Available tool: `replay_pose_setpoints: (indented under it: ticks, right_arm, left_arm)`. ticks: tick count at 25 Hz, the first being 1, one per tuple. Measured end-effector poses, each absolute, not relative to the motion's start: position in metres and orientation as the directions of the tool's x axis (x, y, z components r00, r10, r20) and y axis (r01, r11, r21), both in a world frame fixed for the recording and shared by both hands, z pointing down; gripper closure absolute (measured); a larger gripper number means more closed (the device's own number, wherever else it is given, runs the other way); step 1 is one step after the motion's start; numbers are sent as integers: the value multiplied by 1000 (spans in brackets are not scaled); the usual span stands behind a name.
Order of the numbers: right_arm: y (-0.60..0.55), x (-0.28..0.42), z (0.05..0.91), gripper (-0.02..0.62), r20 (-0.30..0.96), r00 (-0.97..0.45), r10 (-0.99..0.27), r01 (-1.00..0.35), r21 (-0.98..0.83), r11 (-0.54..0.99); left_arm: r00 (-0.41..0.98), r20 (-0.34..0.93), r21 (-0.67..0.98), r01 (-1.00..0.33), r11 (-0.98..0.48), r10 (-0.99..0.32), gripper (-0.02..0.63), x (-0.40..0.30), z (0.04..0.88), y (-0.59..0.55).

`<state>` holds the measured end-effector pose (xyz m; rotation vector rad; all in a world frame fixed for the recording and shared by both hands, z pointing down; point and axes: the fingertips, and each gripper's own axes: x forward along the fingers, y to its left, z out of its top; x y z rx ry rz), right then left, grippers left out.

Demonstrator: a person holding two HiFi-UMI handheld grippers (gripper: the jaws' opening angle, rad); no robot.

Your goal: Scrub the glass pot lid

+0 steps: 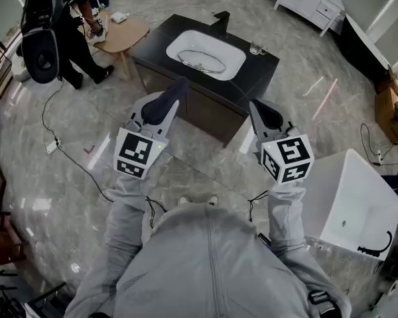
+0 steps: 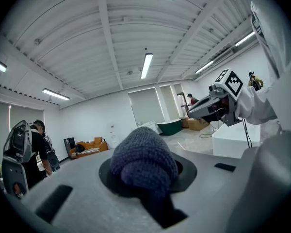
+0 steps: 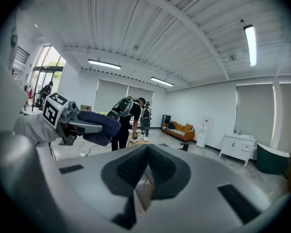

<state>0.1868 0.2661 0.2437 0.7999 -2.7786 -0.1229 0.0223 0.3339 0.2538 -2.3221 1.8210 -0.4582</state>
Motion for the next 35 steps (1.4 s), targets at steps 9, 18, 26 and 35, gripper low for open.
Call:
replay_pose_setpoints:
  ticks: [9, 18, 26, 35]
  right_arm:
    - [274, 165, 244, 566, 221, -822, -524, -499, 163, 851]
    - [295, 141, 250, 566, 229, -806, -546, -520, 167, 838]
    - [304, 126, 249, 566, 202, -824, -529, -516, 116, 849]
    - [292, 113, 244, 568, 143, -854, -499, -503, 13, 864]
  left_arm:
    - [207, 135, -303, -922, -239, -969, 522, -3, 252, 340]
    - [229, 140, -290, -920, -262, -963, 522, -27, 262, 358]
    - [242, 140, -286, -919, -273, -960, 522, -38, 264, 362]
    - [259, 148, -292, -911, -292, -955, 522, -42, 268, 347]
